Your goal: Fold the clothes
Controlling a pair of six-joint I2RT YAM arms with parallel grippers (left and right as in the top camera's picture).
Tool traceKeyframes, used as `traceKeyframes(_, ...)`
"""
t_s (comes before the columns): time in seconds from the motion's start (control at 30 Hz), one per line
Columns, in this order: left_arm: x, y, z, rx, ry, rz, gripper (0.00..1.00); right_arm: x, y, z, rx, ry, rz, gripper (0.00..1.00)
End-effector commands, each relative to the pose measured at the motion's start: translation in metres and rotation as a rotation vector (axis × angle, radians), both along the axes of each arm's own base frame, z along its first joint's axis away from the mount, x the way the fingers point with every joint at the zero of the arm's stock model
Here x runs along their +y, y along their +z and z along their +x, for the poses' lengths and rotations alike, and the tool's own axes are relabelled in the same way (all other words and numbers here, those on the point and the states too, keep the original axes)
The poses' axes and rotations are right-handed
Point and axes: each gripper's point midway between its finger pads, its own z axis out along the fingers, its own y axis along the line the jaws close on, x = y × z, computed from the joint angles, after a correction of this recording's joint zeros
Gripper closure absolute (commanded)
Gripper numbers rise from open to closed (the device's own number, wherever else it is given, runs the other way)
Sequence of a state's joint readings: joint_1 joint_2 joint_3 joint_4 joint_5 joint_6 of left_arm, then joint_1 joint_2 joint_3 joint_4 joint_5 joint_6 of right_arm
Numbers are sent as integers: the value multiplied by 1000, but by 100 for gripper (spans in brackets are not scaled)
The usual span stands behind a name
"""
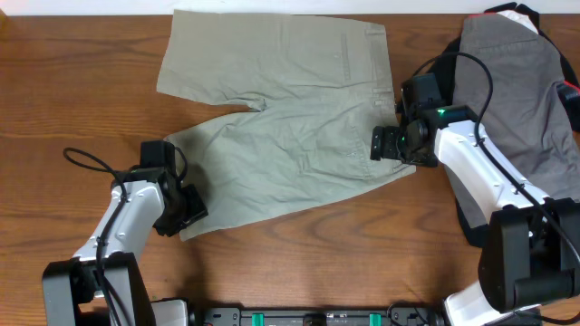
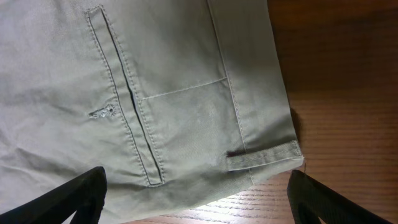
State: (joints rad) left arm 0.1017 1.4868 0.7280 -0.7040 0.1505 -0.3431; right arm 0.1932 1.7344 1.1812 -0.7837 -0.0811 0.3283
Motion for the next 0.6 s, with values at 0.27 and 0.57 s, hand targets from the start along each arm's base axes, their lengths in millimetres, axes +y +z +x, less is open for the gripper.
traceKeyframes(0.27, -12, -3, -9, 39, -56, 8, 37, 5, 1, -3, 8, 16, 43, 9)
traceKeyframes(0.57, -15, -15, -16, 40, -96, 39, 34, 7, 1, -4, 14, 18, 52, 9)
